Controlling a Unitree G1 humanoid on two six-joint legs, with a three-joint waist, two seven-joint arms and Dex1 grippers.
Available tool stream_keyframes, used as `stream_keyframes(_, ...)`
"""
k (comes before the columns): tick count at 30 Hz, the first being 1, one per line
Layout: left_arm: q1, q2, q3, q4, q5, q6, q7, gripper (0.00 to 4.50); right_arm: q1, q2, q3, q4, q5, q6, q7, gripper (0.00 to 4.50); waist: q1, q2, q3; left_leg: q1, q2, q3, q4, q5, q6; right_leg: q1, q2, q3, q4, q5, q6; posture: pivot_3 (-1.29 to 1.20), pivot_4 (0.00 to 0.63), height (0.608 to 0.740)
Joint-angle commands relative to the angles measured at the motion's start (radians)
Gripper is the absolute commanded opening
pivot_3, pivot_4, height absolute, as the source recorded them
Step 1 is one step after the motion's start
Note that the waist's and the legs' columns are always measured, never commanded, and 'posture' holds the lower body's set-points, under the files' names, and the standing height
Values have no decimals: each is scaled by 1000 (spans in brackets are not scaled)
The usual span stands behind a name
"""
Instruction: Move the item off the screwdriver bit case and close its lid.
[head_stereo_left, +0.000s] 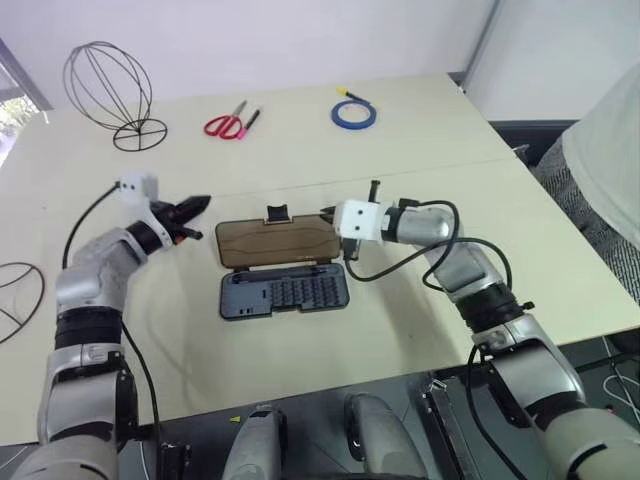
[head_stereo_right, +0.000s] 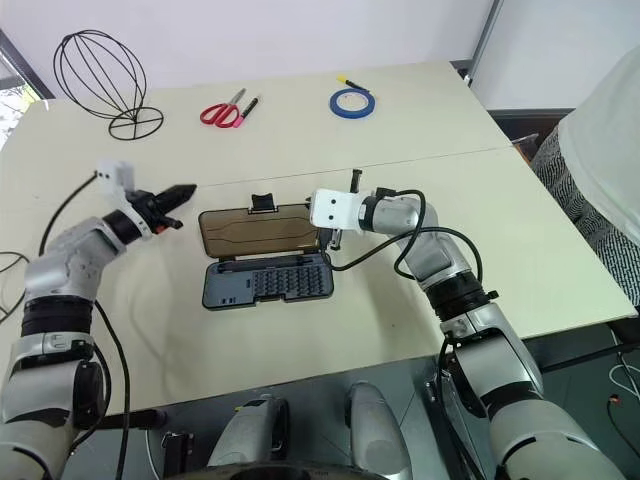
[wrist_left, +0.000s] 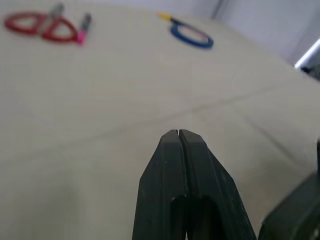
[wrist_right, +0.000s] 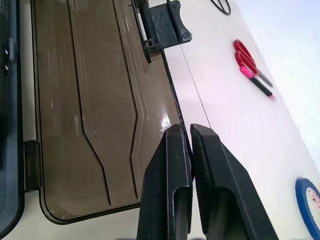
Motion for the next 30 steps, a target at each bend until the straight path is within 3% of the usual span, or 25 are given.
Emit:
stream_keyframes(1,2,10,-17,15,29,-47,-59,0,-27,5,4,-36,5,-23,-7,49,0,0,0,0,0,0,0,0,0,0,0,0,0,0,0,0,150,740)
stream_keyframes(17,56,7,-96,-89,49,13,-195,0,-22,-2,-5,-56,11,0,-5,49,5,0,0,0,0,0,0,0,0,0,0,0,1,0,0,0,150,740)
stream_keyframes(18,55,7,-95,-88,50,13,-194,0,-21,-4,-6,-59,12,2,-2,724,7,0,0,0,0,0,1,0,0,0,0,0,1,0,0,0,150,740)
stream_keyframes(20,51,5,-94,-82,54,6,-191,0,-21,-8,-4,-67,15,18,13,1490,11,0,0,-1,0,0,1,0,0,0,0,0,1,0,0,0,150,740)
stream_keyframes(25,32,1,-85,-64,60,-4,-185,0,-22,-19,-10,-116,35,88,64,4144,22,0,0,-1,0,0,1,0,0,-1,0,0,1,0,0,0,150,740)
stream_keyframes(26,32,1,-85,-63,61,-6,-185,0,-23,-22,-16,-134,46,108,80,4472,23,0,0,-1,0,0,1,0,0,-1,0,0,1,0,0,0,150,740)
stream_keyframes(30,40,4,-83,-81,63,-10,-188,0,-33,-46,-144,-280,251,408,195,4472,25,0,0,-2,0,0,1,0,0,-1,0,0,1,0,0,0,150,740)
